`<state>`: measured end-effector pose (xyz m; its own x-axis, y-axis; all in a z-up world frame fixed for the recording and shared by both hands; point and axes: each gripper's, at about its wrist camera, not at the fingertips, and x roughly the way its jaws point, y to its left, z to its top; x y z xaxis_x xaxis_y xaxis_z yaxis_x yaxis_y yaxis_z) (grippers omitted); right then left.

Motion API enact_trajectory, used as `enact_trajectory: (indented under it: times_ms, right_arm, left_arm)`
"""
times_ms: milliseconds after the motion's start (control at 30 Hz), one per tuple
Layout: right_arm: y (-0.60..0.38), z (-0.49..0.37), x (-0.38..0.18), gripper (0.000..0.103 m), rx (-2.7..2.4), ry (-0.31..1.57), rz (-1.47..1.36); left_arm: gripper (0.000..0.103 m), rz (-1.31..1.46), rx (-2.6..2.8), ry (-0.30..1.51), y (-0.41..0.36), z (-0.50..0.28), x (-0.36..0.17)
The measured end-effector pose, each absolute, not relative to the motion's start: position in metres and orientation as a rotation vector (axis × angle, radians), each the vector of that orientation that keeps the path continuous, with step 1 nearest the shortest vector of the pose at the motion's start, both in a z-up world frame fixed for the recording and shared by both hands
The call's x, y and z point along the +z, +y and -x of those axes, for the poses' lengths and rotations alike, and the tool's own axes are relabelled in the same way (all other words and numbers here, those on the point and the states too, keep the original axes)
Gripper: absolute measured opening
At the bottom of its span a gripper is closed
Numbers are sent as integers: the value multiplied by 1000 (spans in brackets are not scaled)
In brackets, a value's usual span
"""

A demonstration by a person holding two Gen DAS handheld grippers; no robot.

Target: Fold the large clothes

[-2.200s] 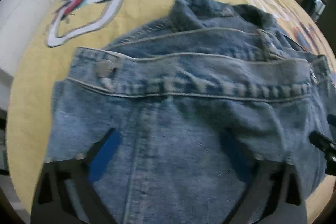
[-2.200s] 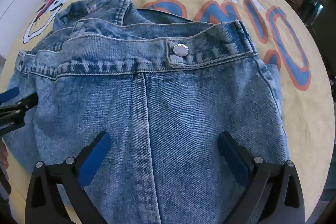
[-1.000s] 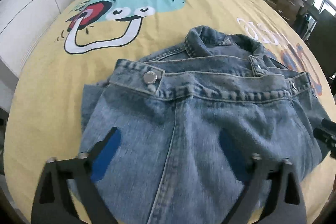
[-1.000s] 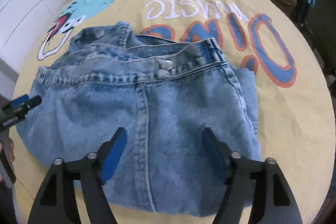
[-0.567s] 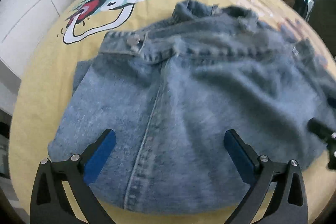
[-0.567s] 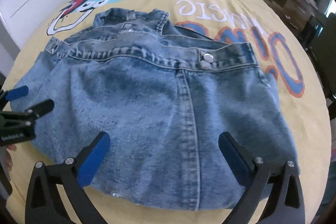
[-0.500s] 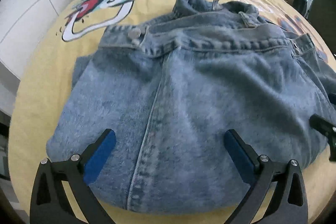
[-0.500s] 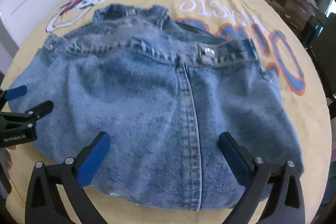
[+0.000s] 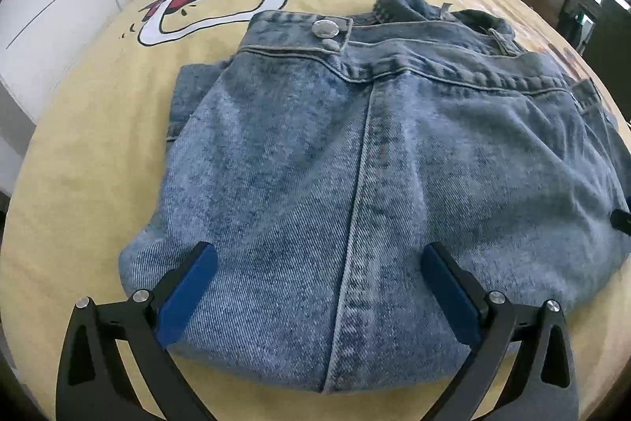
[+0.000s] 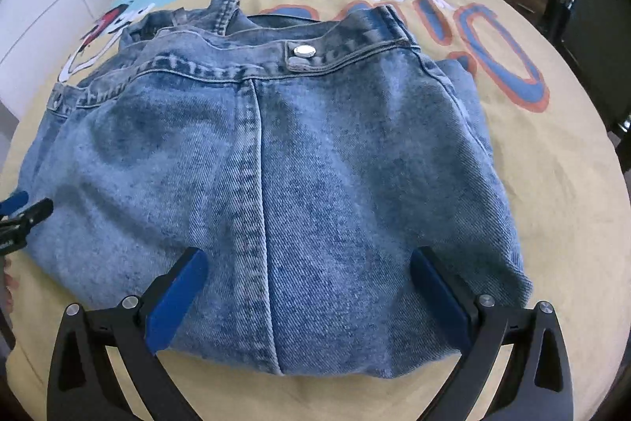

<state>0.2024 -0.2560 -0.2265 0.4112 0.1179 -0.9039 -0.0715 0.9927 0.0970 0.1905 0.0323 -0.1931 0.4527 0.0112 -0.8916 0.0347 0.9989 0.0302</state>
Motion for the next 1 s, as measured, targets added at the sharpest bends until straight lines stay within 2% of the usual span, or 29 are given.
enact_trajectory:
  times_ms: [133,300,533,933,1000]
  right_arm:
    - [-255,-190,-214,103,111,1133,-34]
    - [-267,-162,-197,103,107,1118,-49]
    - [-287,-132,-186,103,71,1118,-82]
    - [-302,-121,-188,103,45,1140,-135]
    - [-302,-120,-188,103,50,1136,-136]
  left_arm:
    - [102,-37,-33,1154,40,-188,-177]
    - [102,7,58,1115,89,-178,-148]
    - [102,285,152,1225,165,-183,-181]
    - [102,296,10,1271,118,-213,-203]
    - [93,272,-18,1279,111,-214,-203]
